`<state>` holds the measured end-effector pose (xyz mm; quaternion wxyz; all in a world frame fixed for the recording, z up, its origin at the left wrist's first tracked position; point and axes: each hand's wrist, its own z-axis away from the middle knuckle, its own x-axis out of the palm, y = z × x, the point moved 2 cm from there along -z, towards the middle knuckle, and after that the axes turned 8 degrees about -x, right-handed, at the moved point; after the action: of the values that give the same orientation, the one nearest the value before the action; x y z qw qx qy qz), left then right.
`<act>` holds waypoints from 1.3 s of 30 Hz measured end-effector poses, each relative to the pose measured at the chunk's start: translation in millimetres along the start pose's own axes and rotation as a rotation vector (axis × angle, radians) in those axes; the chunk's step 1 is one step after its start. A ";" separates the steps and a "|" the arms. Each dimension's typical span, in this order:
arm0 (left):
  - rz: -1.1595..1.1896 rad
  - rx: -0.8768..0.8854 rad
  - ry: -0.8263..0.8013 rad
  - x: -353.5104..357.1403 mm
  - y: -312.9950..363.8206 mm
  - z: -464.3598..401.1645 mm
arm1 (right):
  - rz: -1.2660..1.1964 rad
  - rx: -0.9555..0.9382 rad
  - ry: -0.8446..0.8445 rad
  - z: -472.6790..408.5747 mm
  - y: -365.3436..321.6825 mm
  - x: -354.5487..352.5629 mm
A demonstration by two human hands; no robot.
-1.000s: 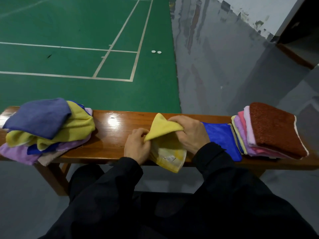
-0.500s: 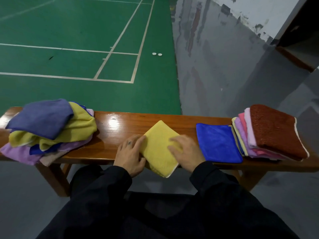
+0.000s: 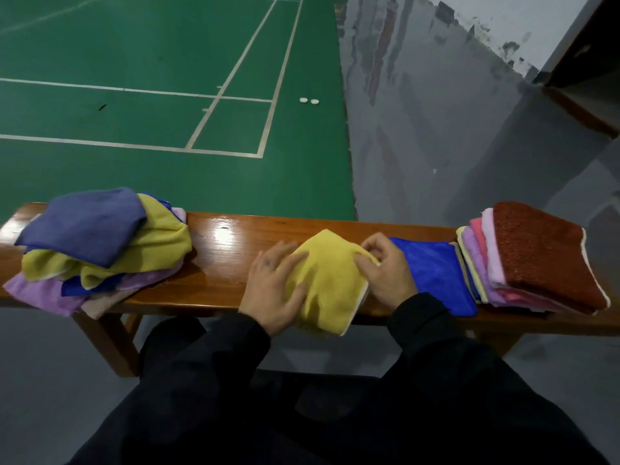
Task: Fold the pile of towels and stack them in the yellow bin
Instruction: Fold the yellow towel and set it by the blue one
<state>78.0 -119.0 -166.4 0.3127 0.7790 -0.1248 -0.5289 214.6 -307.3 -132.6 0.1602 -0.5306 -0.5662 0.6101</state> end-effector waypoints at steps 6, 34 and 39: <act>0.665 -0.003 -0.461 -63.1 78.7 -74.1 | -0.816 0.016 -0.158 -18.8 -93.2 -20.6; -0.432 -0.108 -0.281 -6.3 -60.5 -63.2 | 0.616 -0.029 -0.329 -47.3 57.3 -10.6; -0.385 -0.056 -0.184 -1.8 -88.6 -40.0 | 0.749 -0.150 -0.548 -26.5 75.1 -2.4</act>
<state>101.4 -35.3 -210.1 0.2147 0.7280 0.0130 -0.6510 267.9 -318.6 -190.7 -0.2654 -0.5278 -0.3998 0.7008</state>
